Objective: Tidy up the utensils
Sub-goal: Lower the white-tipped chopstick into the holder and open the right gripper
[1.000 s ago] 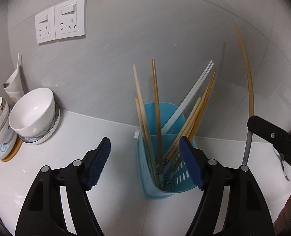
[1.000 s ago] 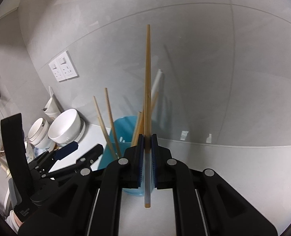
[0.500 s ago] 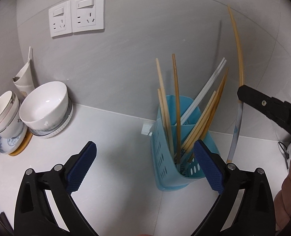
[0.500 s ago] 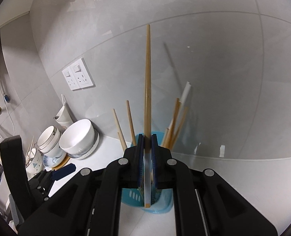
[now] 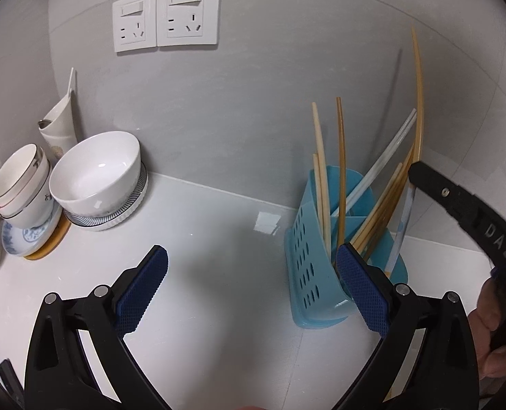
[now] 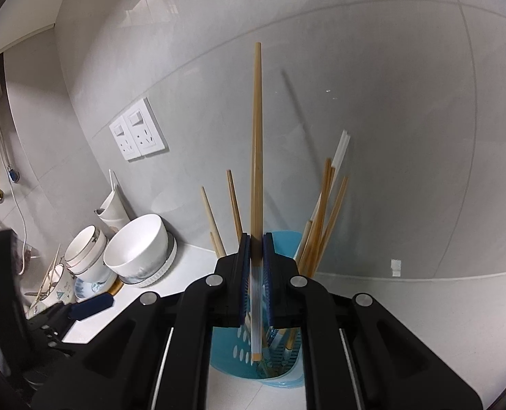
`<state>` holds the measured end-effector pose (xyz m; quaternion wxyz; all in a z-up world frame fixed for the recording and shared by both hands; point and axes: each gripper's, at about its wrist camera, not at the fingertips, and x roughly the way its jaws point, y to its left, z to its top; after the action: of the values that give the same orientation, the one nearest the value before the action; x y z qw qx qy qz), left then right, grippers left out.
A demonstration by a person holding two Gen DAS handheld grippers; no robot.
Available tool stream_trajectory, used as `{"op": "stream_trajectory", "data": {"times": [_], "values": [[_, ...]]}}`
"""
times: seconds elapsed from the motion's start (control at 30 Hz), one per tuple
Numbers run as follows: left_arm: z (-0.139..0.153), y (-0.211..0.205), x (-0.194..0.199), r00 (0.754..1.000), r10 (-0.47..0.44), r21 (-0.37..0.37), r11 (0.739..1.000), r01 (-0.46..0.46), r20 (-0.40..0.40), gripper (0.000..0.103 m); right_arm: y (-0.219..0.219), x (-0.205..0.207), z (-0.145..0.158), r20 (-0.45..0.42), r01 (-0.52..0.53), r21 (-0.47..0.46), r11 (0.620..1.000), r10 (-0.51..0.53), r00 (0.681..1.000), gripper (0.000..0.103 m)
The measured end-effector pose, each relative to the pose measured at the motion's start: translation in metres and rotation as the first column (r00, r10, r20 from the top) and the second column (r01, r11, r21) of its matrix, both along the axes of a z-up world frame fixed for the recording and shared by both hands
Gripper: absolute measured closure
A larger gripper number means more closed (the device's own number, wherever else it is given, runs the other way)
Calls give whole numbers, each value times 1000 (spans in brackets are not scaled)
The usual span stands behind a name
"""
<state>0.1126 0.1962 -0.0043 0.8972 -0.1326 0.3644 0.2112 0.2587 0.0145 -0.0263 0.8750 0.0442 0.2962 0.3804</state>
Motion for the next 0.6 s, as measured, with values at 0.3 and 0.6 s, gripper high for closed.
{"op": "stream_trajectory", "data": {"times": [0.3, 0.6], "values": [[-3, 7, -2, 1000, 19, -16, 1000, -19, -2, 6, 9, -6, -25, -23, 2, -72, 997, -4, 1000, 96], [-2, 3, 1, 1000, -3, -7, 1000, 3, 0, 6, 8, -12, -22, -19, 13, -157, 988, -16, 1000, 59]]}}
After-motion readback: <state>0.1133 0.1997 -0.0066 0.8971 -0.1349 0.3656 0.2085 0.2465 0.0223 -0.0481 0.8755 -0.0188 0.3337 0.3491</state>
